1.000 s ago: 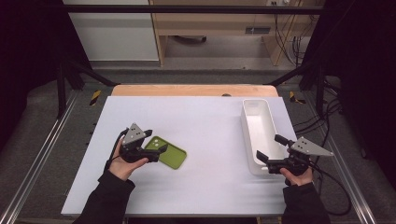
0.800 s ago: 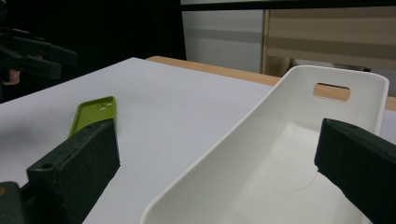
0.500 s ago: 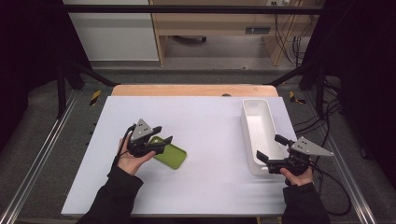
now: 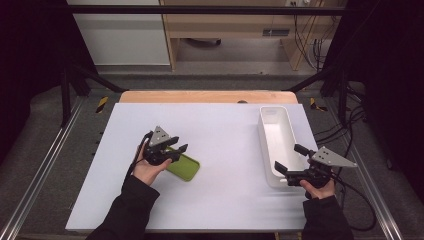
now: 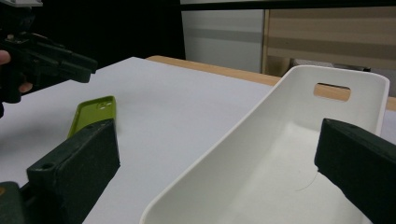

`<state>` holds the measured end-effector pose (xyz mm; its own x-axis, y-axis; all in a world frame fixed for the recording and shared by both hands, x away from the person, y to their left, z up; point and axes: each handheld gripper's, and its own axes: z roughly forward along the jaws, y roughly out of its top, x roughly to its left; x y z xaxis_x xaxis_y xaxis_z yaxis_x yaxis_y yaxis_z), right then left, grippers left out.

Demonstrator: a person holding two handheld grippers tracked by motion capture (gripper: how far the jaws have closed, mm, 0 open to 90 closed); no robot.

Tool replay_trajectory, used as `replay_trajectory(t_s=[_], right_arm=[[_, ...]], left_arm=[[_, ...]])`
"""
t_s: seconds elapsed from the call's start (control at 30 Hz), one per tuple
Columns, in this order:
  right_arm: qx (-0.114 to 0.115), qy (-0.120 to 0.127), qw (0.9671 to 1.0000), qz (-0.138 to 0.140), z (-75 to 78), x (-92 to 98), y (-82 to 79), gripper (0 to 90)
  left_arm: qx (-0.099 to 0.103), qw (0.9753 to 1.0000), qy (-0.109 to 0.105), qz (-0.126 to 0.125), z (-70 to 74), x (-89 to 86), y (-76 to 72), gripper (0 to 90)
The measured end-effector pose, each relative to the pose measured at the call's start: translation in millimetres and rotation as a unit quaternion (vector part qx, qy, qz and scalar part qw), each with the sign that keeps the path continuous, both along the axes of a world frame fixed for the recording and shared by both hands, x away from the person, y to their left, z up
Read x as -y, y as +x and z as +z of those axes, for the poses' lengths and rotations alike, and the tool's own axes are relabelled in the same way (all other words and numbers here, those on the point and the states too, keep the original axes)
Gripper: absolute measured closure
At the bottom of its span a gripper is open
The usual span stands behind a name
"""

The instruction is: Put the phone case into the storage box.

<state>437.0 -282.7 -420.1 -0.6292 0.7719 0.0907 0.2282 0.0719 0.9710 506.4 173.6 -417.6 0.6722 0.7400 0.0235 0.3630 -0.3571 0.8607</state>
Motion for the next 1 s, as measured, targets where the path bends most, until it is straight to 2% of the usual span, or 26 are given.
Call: replay_trajectory(t_s=[0.1,0.47,0.6,1.0], right_arm=[[-0.002,0.000,1.0000,0.001,-0.1,-0.3,-0.1,0.4],[-0.005,-0.002,1.0000,0.001,-0.3,-0.7,-0.1,0.4],[-0.004,-0.003,1.0000,0.001,-0.2,-0.7,-0.2,0.4],[-0.004,-0.004,1.0000,0.002,-0.8,-1.1,0.3,0.4]], left_arm=[[-0.002,1.0000,0.005,0.002,-1.0,1.4,0.6,60.1],[-0.025,0.9996,-0.005,0.010,-6.2,9.8,6.3,78.0],[-0.034,0.9993,-0.008,0.015,-9.9,12.7,9.7,80.4],[-0.046,0.9986,0.012,0.023,-20.7,20.3,18.2,87.9]])
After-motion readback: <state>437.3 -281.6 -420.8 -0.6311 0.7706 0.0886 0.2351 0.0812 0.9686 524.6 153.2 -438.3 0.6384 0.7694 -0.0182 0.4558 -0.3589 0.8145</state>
